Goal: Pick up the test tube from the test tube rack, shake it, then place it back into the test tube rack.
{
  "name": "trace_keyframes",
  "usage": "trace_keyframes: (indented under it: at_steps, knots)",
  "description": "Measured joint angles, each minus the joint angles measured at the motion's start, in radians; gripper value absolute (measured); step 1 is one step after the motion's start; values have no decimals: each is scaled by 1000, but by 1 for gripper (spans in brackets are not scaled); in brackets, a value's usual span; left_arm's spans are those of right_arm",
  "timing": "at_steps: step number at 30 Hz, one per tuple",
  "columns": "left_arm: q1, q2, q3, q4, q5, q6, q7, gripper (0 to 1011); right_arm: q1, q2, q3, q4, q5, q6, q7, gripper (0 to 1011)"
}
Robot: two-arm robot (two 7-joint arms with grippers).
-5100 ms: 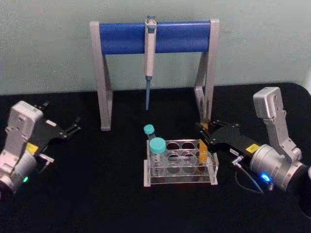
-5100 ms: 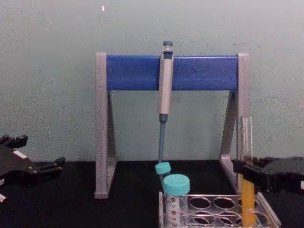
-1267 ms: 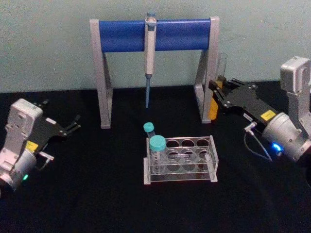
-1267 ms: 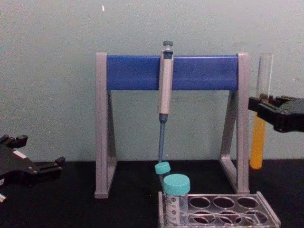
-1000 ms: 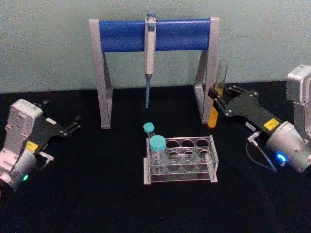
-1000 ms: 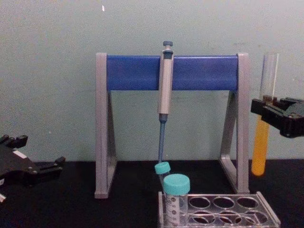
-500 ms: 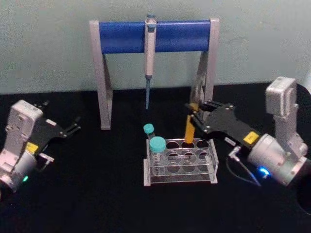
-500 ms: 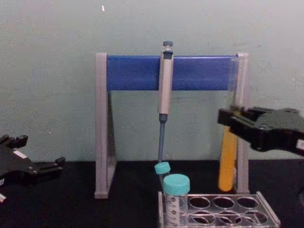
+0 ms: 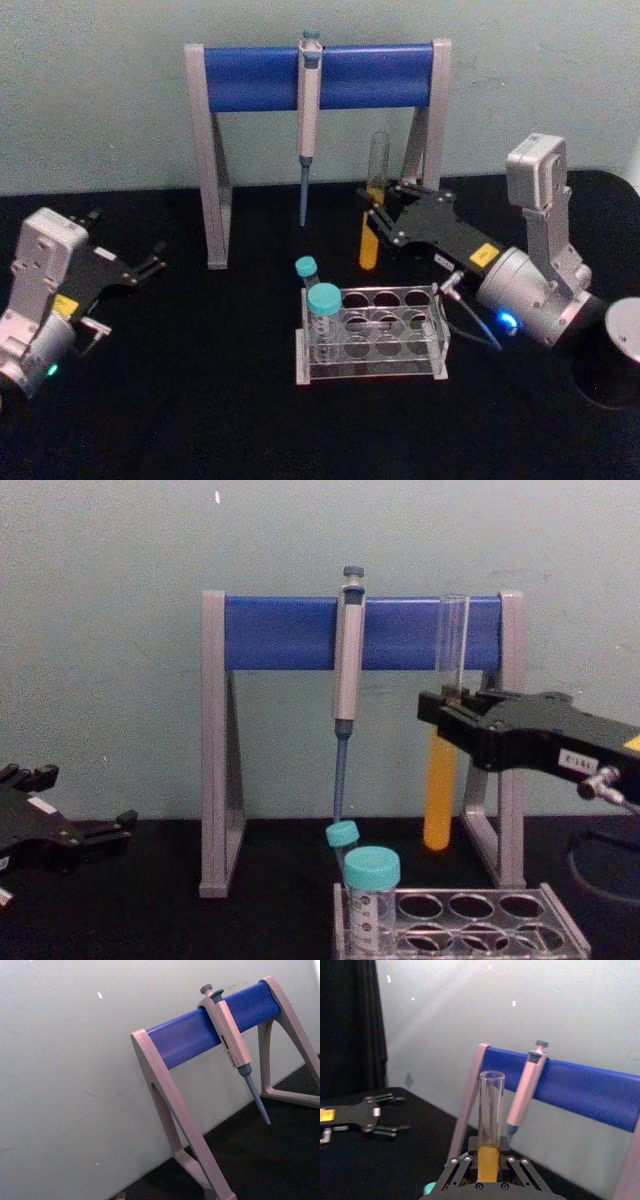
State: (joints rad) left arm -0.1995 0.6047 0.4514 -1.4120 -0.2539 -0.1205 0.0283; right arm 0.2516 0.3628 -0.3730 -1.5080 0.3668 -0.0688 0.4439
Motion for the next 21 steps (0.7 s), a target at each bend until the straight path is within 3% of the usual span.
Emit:
trace_keyframes:
  at_steps: [10, 21]
  knots:
    - [0, 0, 0, 0, 0, 0, 0, 1001, 34, -1, 33, 58, -7, -11, -21, 234]
    - [0, 0, 0, 0, 0, 0, 0, 1001, -46, 50, 93, -14, 9, -6, -32, 234]
